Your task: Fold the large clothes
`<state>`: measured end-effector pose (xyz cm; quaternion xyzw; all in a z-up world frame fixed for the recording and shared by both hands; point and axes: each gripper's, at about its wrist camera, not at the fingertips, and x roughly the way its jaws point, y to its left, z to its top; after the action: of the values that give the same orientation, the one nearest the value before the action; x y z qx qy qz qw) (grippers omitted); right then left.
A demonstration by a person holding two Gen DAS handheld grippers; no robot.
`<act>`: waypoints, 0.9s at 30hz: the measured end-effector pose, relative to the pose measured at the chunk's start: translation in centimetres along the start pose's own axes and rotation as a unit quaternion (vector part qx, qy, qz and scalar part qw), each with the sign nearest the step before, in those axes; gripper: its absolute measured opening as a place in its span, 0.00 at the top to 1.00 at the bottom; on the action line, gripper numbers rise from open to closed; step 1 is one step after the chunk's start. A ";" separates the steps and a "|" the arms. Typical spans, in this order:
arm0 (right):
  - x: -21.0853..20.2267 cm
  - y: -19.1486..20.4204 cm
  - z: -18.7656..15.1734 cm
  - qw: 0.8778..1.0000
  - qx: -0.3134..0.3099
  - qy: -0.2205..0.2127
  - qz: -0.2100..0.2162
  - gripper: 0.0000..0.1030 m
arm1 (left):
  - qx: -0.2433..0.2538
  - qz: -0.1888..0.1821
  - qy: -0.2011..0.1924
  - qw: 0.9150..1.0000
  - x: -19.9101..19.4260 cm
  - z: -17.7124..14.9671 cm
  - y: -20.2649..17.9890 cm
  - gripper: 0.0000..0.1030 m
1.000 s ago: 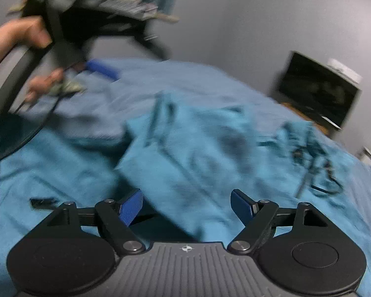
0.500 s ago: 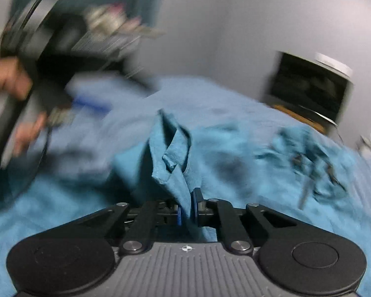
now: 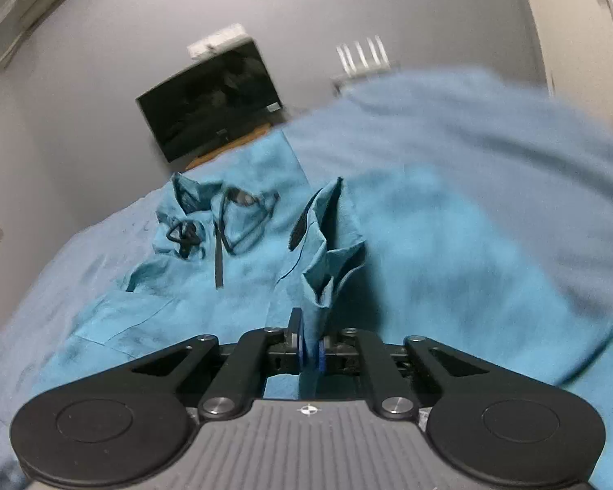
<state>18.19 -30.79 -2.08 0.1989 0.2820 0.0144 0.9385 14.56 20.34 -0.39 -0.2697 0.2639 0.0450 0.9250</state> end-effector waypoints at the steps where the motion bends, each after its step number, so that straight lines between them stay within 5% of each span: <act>1: 0.5 -0.6 -0.1 1.000 0.020 0.006 0.004 0.72 | 0.003 0.001 0.002 1.000 0.1 -0.1 0.0 0.03; 2: 0.9 -1.0 -0.3 0.999 0.040 0.010 0.007 0.55 | 0.005 0.001 0.004 1.000 0.2 -0.1 -0.1 0.03; 3: 1.2 -1.3 -0.4 0.998 0.053 0.012 0.010 0.53 | 0.007 0.002 0.006 1.000 0.3 -0.1 -0.1 0.03; 4: 1.5 -1.5 -0.4 0.998 0.054 0.013 0.008 0.55 | 0.009 0.003 0.008 1.000 0.4 -0.2 -0.1 0.03; 7: 2.5 0.0 -0.3 1.000 0.018 0.017 0.002 0.94 | 0.013 0.004 0.013 1.000 0.7 -0.2 -0.2 0.03; 16: 0.6 -0.4 5.3 0.996 -0.063 -0.040 -0.039 0.94 | 0.032 0.004 0.026 0.999 1.2 -0.5 -0.5 0.03; 21: 3.9 -3.6 3.7 0.995 -0.051 0.009 -0.089 0.84 | 0.054 0.008 0.041 0.998 1.7 -0.9 -1.1 0.03; 27: 5.2 -4.3 0.6 0.986 -0.069 0.031 -0.146 0.51 | 0.081 0.015 0.060 0.995 2.5 -1.5 -1.5 0.03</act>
<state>22.53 -34.24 -5.93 0.0895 0.3356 -0.0975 0.9327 16.37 18.09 -2.07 -0.1924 0.3257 0.0207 0.9255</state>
